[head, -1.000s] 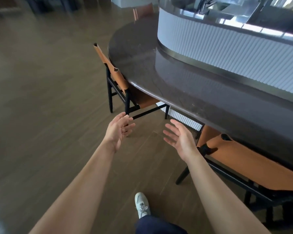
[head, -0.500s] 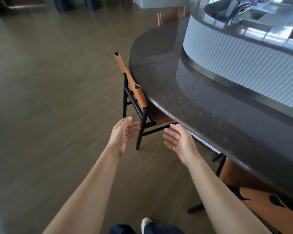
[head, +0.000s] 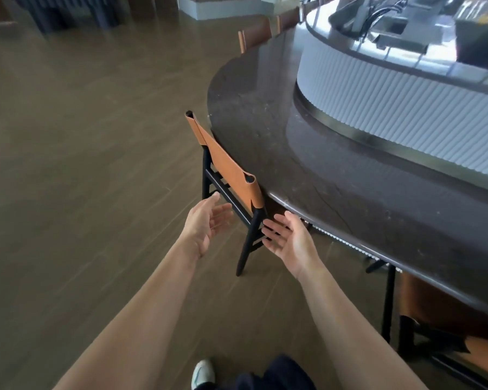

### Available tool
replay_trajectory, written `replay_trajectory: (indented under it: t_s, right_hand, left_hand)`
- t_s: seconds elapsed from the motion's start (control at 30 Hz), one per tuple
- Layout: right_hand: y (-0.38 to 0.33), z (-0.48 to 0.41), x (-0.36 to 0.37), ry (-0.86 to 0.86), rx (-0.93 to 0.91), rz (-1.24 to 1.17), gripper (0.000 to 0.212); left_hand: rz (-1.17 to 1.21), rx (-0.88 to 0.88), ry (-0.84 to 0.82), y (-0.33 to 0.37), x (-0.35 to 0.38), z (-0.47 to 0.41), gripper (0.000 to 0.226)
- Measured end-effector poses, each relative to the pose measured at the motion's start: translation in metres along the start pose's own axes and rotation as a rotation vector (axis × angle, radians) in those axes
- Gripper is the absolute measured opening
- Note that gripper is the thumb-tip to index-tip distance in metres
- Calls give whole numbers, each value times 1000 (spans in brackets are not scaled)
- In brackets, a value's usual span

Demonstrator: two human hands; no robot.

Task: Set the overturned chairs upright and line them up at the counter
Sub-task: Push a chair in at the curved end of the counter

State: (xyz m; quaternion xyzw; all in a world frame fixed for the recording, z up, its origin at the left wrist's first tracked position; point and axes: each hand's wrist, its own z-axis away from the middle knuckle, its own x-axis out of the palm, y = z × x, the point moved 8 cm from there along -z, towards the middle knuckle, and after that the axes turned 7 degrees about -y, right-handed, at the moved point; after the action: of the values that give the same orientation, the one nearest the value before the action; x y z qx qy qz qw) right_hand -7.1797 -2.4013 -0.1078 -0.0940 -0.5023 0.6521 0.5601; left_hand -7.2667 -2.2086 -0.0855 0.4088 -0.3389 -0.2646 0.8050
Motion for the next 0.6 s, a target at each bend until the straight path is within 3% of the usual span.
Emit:
replay_trajectory:
  t_s: [0.37,0.6]
  right_hand:
    - [-3,-67,85,49,-29,-87,36]
    - [-4,-132,117,121,126,-287,42]
  left_hand:
    - [-77,-61,-76,54,-31,-83,31]
    - [-81,-98,-44,82,-33,-152,22]
